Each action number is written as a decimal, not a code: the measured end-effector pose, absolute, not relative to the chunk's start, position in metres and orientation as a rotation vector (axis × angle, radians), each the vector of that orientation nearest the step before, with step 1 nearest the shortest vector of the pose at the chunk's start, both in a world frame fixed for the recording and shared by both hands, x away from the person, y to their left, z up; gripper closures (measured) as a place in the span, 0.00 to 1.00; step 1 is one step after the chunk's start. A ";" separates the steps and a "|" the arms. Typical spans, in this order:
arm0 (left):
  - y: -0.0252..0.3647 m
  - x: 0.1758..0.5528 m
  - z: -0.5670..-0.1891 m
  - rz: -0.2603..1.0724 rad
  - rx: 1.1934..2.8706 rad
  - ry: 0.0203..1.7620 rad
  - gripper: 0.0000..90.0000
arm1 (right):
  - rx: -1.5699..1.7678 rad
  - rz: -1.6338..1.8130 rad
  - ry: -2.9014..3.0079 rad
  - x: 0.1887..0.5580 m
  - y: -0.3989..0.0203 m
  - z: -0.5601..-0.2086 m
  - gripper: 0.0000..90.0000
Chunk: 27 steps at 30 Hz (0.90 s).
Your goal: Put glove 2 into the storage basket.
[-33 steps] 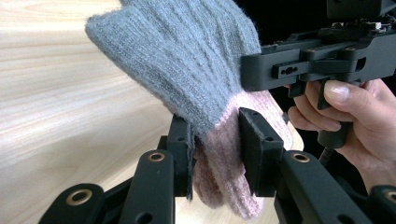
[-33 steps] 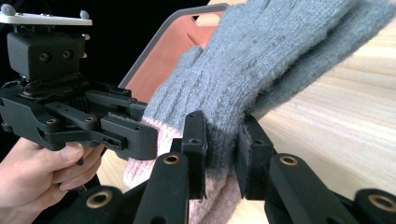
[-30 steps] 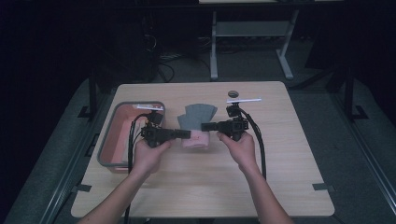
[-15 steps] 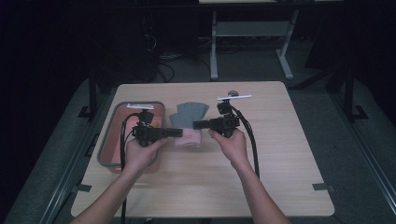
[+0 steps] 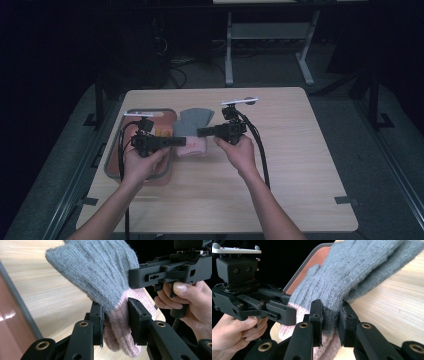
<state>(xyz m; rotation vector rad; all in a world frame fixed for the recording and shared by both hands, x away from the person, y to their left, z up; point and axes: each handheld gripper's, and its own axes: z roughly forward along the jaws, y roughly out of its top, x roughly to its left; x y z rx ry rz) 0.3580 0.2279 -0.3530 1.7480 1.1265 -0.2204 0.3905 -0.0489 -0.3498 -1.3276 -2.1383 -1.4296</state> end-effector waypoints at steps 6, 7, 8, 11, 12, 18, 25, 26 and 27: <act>0.238 0.357 -0.351 -0.212 1.739 1.134 0.75 | -1.314 -1.428 -2.139 0.392 -0.039 -0.347 0.84; 0.239 0.356 -0.351 -0.209 1.744 1.132 0.75 | -1.308 -1.431 -2.145 0.393 -0.037 -0.348 0.84; 0.241 0.356 -0.351 -0.207 1.740 1.135 0.75 | -1.309 -1.428 -2.141 0.393 -0.036 -0.347 0.84; 0.245 0.356 -0.350 -0.207 1.739 1.137 0.75 | -1.301 -1.430 -2.143 0.394 -0.031 -0.347 0.84; 0.247 0.356 -0.350 -0.206 1.738 1.137 0.75 | -1.300 -1.430 -2.142 0.394 -0.029 -0.347 0.84; 0.256 0.354 -0.349 -0.201 1.732 1.152 0.75 | -1.283 -1.438 -2.128 0.396 -0.021 -0.348 0.84; 0.266 0.353 -0.348 -0.197 1.728 1.160 0.76 | -1.267 -1.441 -2.128 0.398 -0.011 -0.348 0.84; 0.268 0.353 -0.348 -0.193 1.729 1.161 0.77 | -1.264 -1.438 -2.125 0.398 -0.009 -0.348 0.84; 0.269 0.353 -0.347 -0.193 1.725 1.165 0.77 | -1.262 -1.437 -2.129 0.398 -0.007 -0.348 0.84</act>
